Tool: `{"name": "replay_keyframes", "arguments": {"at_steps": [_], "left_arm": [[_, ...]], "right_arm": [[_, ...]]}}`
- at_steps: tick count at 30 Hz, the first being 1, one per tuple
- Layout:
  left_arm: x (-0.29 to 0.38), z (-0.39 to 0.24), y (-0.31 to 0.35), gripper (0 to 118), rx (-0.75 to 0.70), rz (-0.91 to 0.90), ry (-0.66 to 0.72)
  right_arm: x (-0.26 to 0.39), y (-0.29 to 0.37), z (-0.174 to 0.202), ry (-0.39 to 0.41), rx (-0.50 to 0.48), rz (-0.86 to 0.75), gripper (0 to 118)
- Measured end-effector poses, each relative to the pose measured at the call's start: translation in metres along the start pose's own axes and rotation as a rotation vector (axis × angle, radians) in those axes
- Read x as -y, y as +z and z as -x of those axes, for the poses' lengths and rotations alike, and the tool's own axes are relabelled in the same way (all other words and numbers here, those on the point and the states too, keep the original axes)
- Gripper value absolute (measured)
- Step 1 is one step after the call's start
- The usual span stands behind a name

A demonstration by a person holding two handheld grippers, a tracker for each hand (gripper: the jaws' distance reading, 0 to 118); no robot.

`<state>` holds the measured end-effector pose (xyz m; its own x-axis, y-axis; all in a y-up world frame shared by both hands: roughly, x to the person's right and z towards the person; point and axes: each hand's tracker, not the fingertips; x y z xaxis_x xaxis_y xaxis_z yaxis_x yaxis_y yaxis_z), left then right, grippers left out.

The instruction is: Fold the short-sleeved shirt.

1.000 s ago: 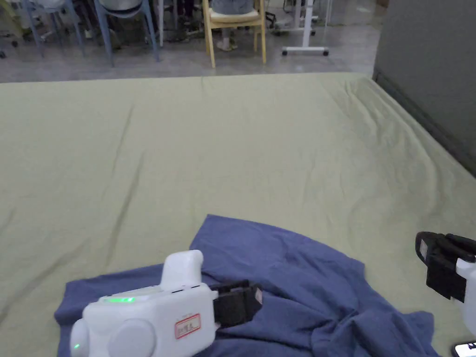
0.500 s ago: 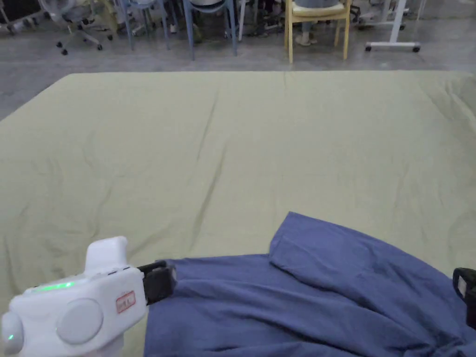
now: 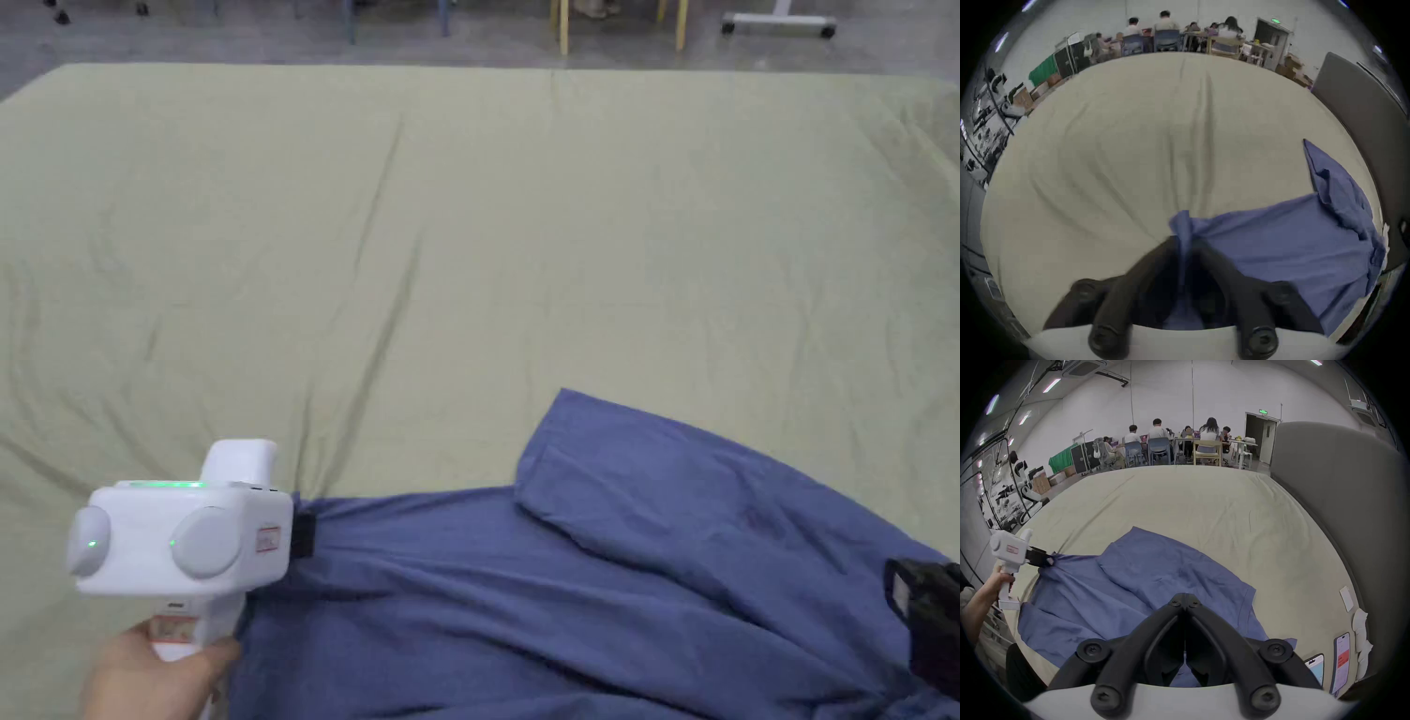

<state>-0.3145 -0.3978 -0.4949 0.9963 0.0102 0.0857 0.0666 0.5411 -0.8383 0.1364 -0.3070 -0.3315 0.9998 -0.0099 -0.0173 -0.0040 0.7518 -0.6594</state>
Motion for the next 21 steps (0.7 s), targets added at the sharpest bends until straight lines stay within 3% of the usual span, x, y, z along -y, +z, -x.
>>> {"name": "replay_keyframes", "arguments": {"at_steps": [1,3,7,8,10,12,18,21], "left_arm": [[0.002,0.0,0.01,5,-0.026,-0.017,-0.016],[0.0,0.0,0.033,5,0.091,-0.025,0.045],[-0.001,-0.006,0.09,5,0.139,-0.173,0.083],[0.003,-0.012,0.107,5,0.161,-0.206,0.108],[0.009,-0.015,0.118,5,0.189,-0.211,0.121],[0.016,-0.023,0.123,5,0.182,-0.216,0.127],[0.022,-0.033,0.107,5,0.206,-0.179,0.188],[0.019,-0.031,0.102,5,0.205,-0.174,0.203]], "right_arm": [[0.0,-0.004,-0.001,-0.004,-0.003,0.011,3],[0.001,-0.007,-0.002,-0.008,-0.001,0.022,3],[-0.011,-0.008,-0.008,-0.009,-0.017,0.017,3],[-0.022,-0.014,-0.011,-0.012,-0.015,0.017,20],[-0.042,-0.046,-0.017,-0.003,-0.011,0.104,113],[-0.053,-0.077,-0.02,0.004,-0.02,0.084,118],[-0.068,-0.215,-0.027,0.075,0.069,0.421,118],[-0.059,-0.237,-0.024,0.126,0.049,0.49,109]]}}
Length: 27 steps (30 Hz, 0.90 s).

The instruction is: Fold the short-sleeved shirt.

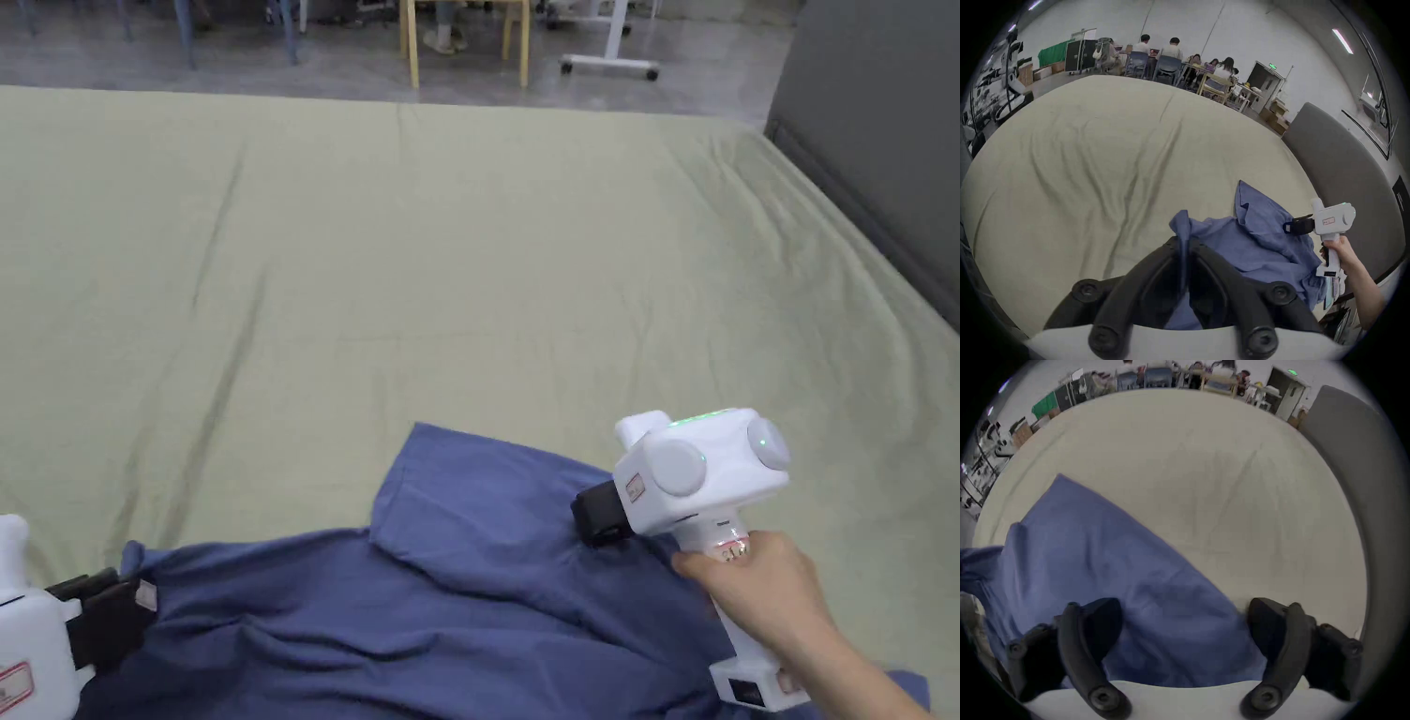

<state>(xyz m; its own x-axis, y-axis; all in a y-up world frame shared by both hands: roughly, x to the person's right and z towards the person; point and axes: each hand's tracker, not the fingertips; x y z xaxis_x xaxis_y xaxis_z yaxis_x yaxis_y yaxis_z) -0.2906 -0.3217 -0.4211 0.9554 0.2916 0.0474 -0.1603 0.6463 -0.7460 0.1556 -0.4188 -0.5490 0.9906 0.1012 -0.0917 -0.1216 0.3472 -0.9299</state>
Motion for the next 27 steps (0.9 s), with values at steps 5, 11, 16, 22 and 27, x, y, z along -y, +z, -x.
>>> {"name": "replay_keyframes", "arguments": {"at_steps": [5,11,16,22,27], "left_arm": [[-0.008,0.005,0.004,5,-0.009,-0.009,0.006],[-0.027,0.003,0.04,5,0.075,-0.092,0.069],[-0.061,-0.016,0.106,4,0.115,-0.247,0.027],[-0.123,-0.05,0.198,4,0.143,-0.461,-0.1],[-0.196,-0.072,0.255,4,0.12,-0.59,-0.201]], "right_arm": [[0.014,0.04,-0.01,-0.001,-0.051,-0.14,5],[0.043,0.115,-0.026,-0.15,-0.153,-0.364,5],[0.063,0.222,-0.051,-0.21,-0.147,-0.619,5],[0.069,0.366,-0.068,-0.218,-0.083,-0.906,5],[0.033,0.444,-0.087,-0.253,-0.05,-1.041,5]]}}
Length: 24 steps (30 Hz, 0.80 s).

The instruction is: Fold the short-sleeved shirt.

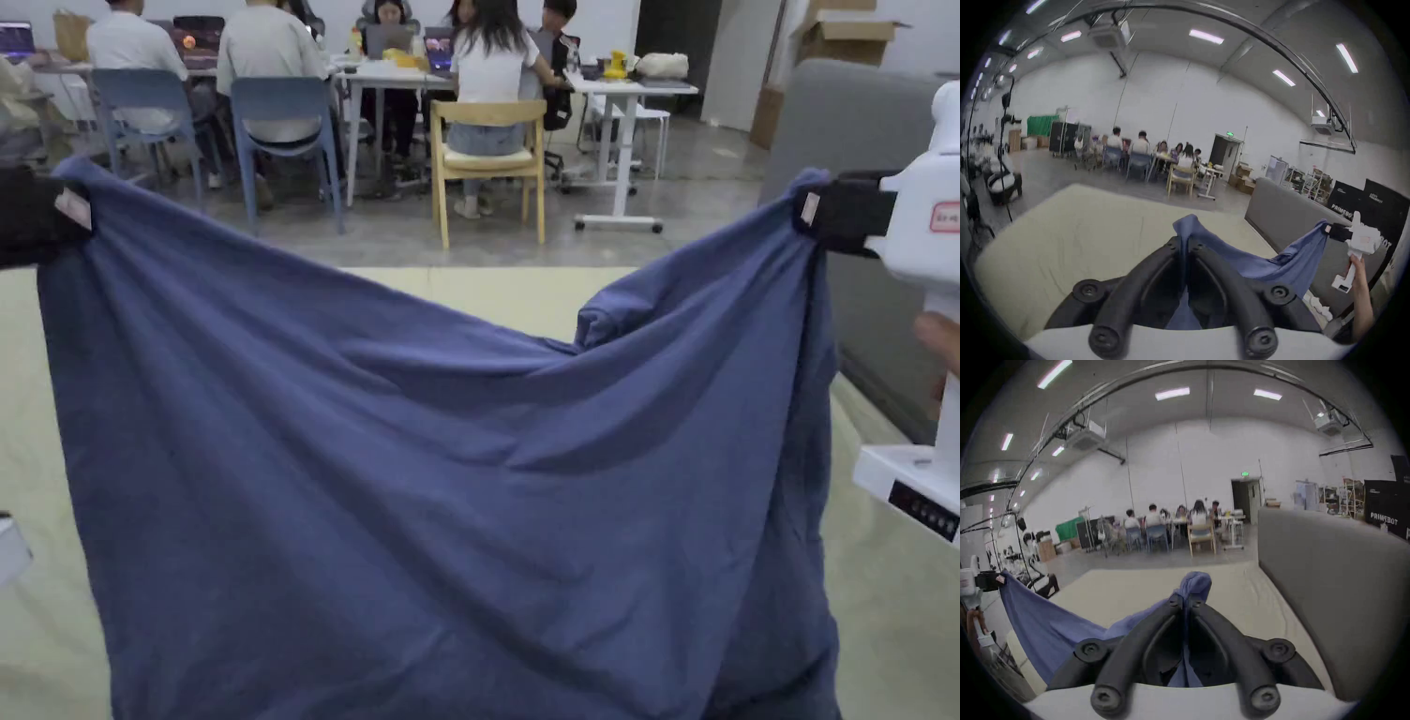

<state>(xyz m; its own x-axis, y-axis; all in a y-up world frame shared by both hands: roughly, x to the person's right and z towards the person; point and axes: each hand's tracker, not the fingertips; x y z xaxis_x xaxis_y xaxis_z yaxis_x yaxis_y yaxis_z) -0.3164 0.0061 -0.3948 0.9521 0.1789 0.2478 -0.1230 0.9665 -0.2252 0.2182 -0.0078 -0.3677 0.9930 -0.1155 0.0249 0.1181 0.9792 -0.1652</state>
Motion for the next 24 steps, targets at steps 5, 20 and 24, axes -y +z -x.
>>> {"name": "replay_keyframes", "arguments": {"at_steps": [5,20,24], "left_arm": [[-0.091,0.0,-0.031,3,-0.058,-0.058,-0.056],[-0.187,0.056,-0.159,3,-0.263,-0.203,-0.056],[-0.125,0.075,-0.203,3,-0.31,-0.121,-0.119]], "right_arm": [[-0.085,-0.033,0.013,-0.017,-0.005,-0.063,5],[-0.182,-0.161,0.04,0.046,0.087,-0.176,5],[-0.116,-0.206,0.024,0.088,0.102,-0.081,5]]}}
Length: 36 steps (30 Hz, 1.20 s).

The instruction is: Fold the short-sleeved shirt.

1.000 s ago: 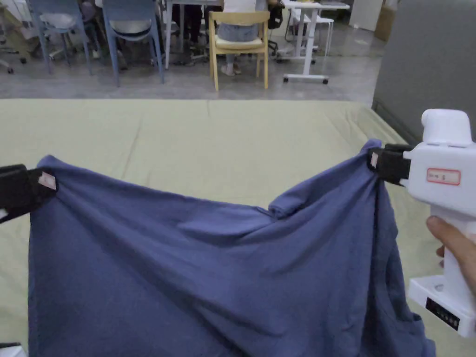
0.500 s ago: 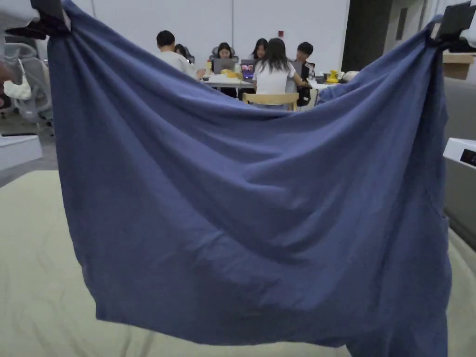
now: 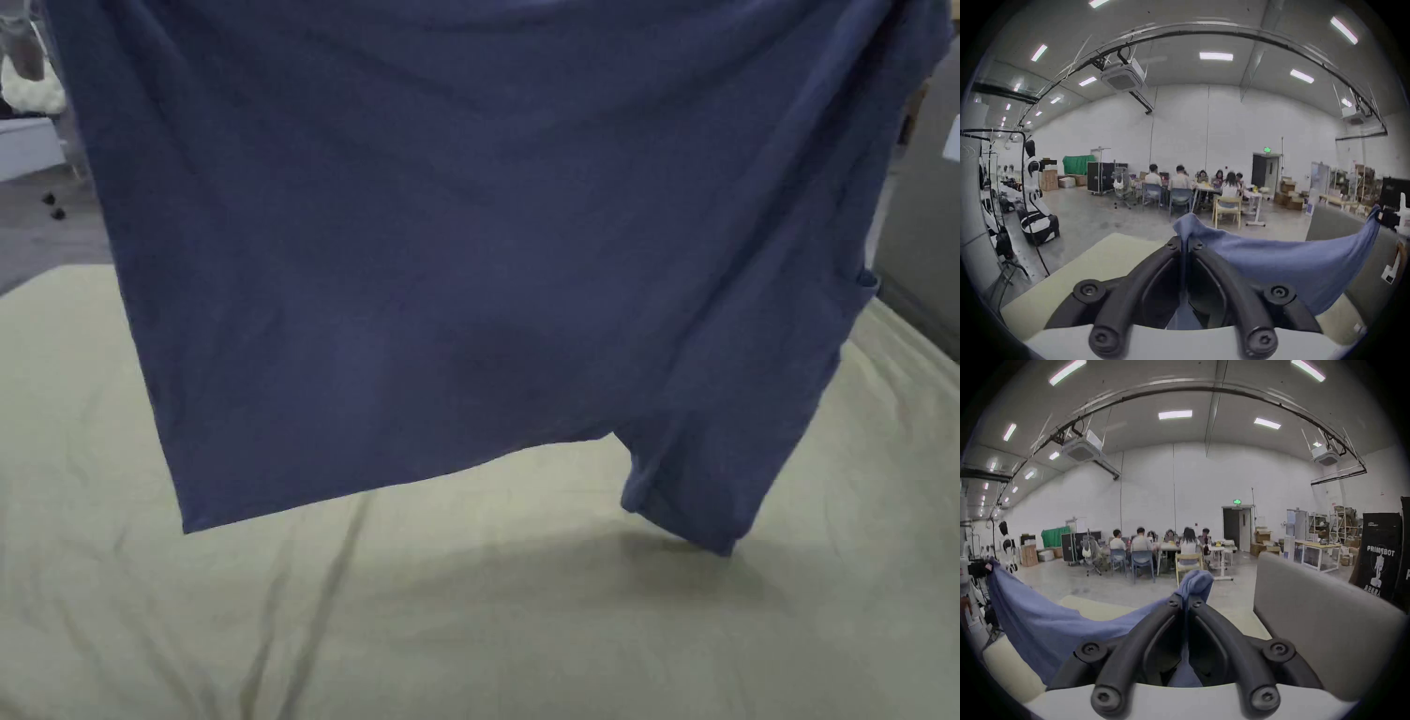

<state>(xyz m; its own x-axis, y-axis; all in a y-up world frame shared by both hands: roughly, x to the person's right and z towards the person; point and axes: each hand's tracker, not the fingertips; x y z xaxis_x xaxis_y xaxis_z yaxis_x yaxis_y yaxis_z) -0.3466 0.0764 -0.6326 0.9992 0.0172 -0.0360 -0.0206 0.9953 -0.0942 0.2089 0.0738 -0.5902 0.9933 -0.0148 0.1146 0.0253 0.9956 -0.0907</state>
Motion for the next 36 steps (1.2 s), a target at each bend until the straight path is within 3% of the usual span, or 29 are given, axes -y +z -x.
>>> {"name": "replay_keyframes", "arguments": {"at_steps": [6,11,17,22,25,27,30,36], "left_arm": [[0.15,-0.007,-0.06,3,0.033,0.257,0.066],[0.241,-0.012,-0.092,3,0.073,0.43,0.14],[0.294,-0.017,-0.047,3,0.102,0.479,0.044],[0.341,0.002,0.023,3,0.162,0.54,0.074],[0.363,0.014,0.074,3,0.165,0.551,0.09],[0.372,0.023,0.105,3,0.167,0.554,0.1],[0.382,0.028,0.151,3,0.172,0.587,0.137],[0.385,0.031,0.221,3,0.2,0.641,0.028]], "right_arm": [[0.157,-0.042,-0.006,-0.09,-0.032,0.242,5],[0.253,-0.053,-0.004,-0.061,-0.047,0.415,5],[0.315,-0.021,-0.011,-0.058,-0.071,0.479,5],[0.362,0.061,-0.025,-0.095,-0.102,0.524,5],[0.383,0.112,-0.035,-0.156,-0.107,0.552,5],[0.392,0.146,-0.036,-0.147,-0.092,0.546,5],[0.404,0.192,-0.041,-0.218,-0.087,0.552,5],[0.416,0.276,-0.038,-0.257,-0.076,0.55,5]]}}
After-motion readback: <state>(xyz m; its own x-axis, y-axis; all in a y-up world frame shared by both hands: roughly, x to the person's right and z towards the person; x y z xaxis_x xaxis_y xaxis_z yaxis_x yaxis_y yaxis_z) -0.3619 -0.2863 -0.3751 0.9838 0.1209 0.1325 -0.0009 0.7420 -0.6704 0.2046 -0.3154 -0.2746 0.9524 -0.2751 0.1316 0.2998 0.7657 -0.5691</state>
